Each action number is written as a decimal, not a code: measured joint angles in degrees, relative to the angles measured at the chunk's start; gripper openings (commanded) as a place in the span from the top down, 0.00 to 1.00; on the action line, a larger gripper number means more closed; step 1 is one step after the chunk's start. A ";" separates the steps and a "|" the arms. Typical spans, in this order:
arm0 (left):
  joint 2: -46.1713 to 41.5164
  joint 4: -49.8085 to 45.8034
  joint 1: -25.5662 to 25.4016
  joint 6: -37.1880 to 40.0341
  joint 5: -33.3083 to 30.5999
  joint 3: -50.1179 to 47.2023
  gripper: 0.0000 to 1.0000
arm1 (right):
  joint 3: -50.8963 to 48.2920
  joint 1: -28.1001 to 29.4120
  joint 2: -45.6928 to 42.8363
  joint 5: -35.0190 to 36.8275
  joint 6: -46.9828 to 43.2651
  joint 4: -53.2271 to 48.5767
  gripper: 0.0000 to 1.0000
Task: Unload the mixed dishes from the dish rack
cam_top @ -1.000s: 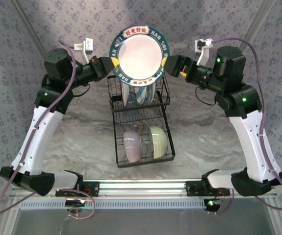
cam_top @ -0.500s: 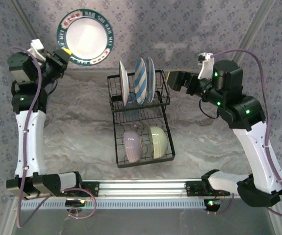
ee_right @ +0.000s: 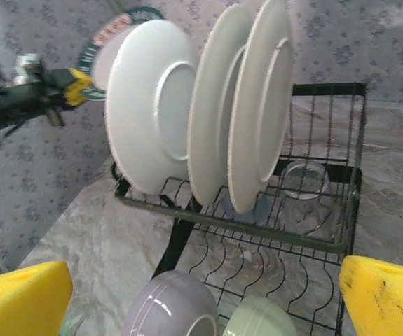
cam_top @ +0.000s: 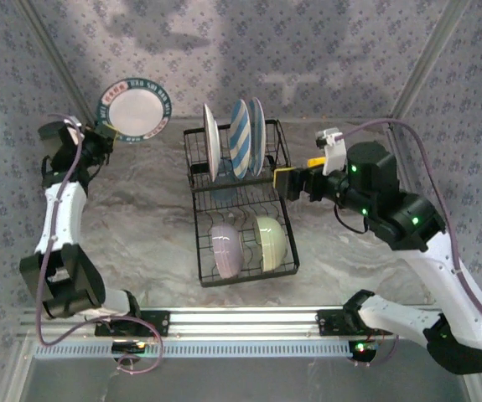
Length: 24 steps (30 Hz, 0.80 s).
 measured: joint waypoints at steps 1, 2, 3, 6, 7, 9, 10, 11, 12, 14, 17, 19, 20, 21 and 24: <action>1.27 1.11 0.00 0.00 -0.20 -1.14 1.00 | -1.29 0.33 -1.14 -0.48 -0.26 0.66 0.00; 2.78 2.38 0.00 0.00 -0.48 -2.49 1.00 | -2.80 0.68 -2.49 -1.11 -0.46 1.20 0.00; 4.44 3.74 0.00 0.02 -0.83 -3.82 1.00 | -4.13 0.96 -3.63 -1.70 -0.66 1.68 0.00; 9.03 6.47 0.00 0.17 -1.55 -6.29 1.00 | -7.56 1.49 -6.88 -3.23 -0.94 2.84 0.00; 10.23 7.32 0.00 0.22 -1.73 -6.88 1.00 | -8.35 1.57 -7.63 -3.65 -1.03 3.10 0.00; 12.98 9.79 0.00 0.20 -2.14 -8.04 1.00 | -10.19 1.57 -9.22 -4.72 -1.09 3.74 0.00; 14.08 10.84 0.00 0.17 -2.29 -8.39 1.00 | -10.80 1.57 -9.75 -5.18 -1.11 3.87 0.00; 15.26 11.93 0.00 0.17 -2.40 -8.63 1.00 | -11.39 1.57 -10.16 -5.62 -1.14 4.07 0.00; 16.44 13.33 0.00 0.17 -2.51 -8.87 1.00 | -11.98 1.60 -10.56 -6.14 -1.27 4.35 0.00; 18.36 16.09 0.00 0.13 -2.64 -9.49 1.00 | -12.92 1.60 -10.99 -6.91 -1.33 4.83 0.00; 20.59 19.23 0.00 0.17 -2.78 -10.45 1.00 | -13.88 1.60 -11.21 -7.93 -1.33 5.03 0.00; 22.03 20.74 0.00 0.15 -2.86 -10.64 1.00 | -14.12 1.60 -11.19 -8.57 -1.31 5.05 0.00; 22.82 21.24 0.00 0.17 -2.93 -10.64 1.00 | -14.16 1.60 -11.21 -8.79 -1.31 5.07 0.00; 23.54 21.68 0.00 0.17 -2.91 -10.64 1.00 | -14.16 1.57 -11.21 -9.01 -1.33 5.07 0.00; 25.38 22.86 0.00 0.22 -2.91 -10.64 1.00 | -14.27 1.57 -11.21 -9.66 -1.31 5.35 0.00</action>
